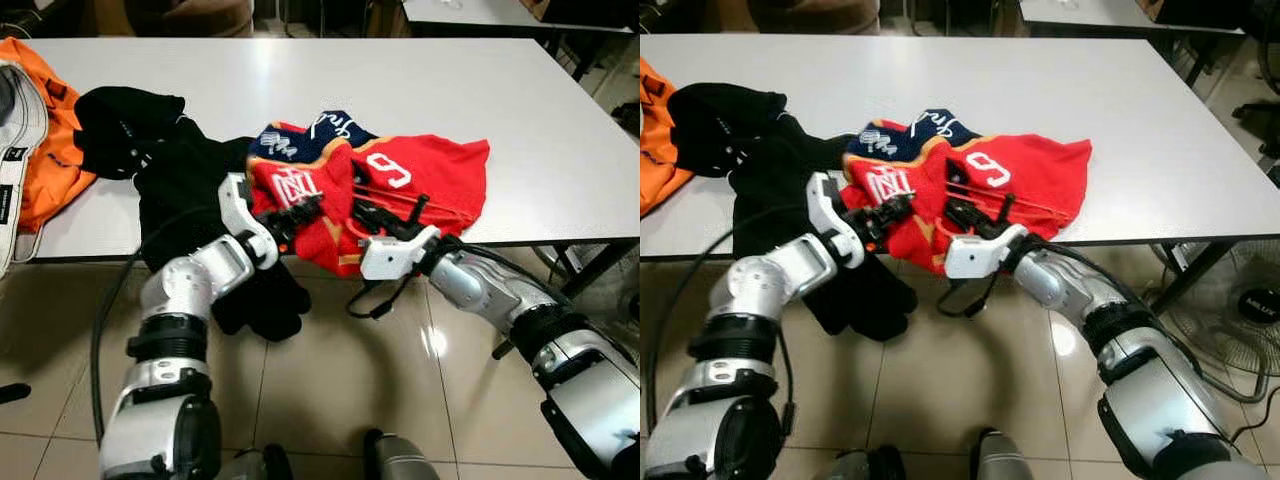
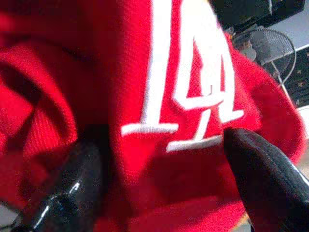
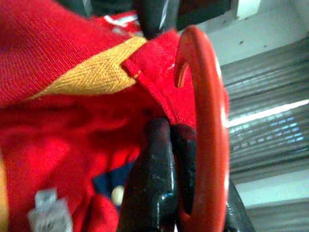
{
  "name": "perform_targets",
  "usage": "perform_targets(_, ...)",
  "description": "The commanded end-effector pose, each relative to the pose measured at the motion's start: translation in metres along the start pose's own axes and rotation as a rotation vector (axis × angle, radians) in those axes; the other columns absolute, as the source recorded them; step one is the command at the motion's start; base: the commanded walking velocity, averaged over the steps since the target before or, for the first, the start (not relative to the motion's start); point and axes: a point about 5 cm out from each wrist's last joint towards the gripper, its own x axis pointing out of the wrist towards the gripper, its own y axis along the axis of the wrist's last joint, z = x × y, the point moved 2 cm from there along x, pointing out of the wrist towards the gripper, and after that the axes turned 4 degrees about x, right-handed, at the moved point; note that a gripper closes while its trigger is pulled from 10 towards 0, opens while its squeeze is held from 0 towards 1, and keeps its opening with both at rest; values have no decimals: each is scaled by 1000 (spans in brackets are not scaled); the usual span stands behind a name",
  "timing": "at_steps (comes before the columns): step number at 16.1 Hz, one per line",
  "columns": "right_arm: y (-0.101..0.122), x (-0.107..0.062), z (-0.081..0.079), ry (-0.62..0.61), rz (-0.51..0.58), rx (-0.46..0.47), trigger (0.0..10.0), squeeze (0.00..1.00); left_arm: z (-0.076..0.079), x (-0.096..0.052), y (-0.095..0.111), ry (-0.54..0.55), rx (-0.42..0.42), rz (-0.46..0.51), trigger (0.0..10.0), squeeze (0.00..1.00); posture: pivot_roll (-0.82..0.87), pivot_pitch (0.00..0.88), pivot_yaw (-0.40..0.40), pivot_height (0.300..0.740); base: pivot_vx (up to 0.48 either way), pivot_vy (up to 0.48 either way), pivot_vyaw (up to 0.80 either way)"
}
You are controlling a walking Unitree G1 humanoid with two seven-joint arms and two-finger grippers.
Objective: Hang hanger
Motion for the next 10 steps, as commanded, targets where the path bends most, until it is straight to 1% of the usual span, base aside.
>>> perform_targets(1, 3, 0, 3, -20, 16, 19, 0, 0, 0, 2, 1, 15, 3, 0, 10000, 0, -267, 79, 57, 740, 0, 0, 0)
perform_targets(4, 8, 2, 4, -25, 44, 23, 0, 0, 0, 8, -1, 21, 18, 7, 10000, 0, -275, 86, 59, 740, 0, 0, 0)
perform_targets(5, 10, 2, 4, -27, 52, 24, 0, 0, 2, 10, -1, 10, 28, 18, 8196, 0, -280, 92, 61, 740, 0, 0, 0)
perform_targets(6, 10, 1, 4, -26, 55, 26, 0, 0, 4, 12, 1, 3, 33, 32, 0, 0, -280, 92, 61, 740, 0, 0, 0)
perform_targets(8, 11, -1, -2, -12, 53, 40, 0, 0, 11, 18, 5, -15, 50, 71, 0, 0, -285, 94, 63, 740, 0, 0, 0)
perform_targets(10, 12, -2, -5, -8, 53, 46, 0, 0, 9, 19, 8, -2, 49, 89, 0, 0, -285, 97, 67, 740, 0, 0, 0)
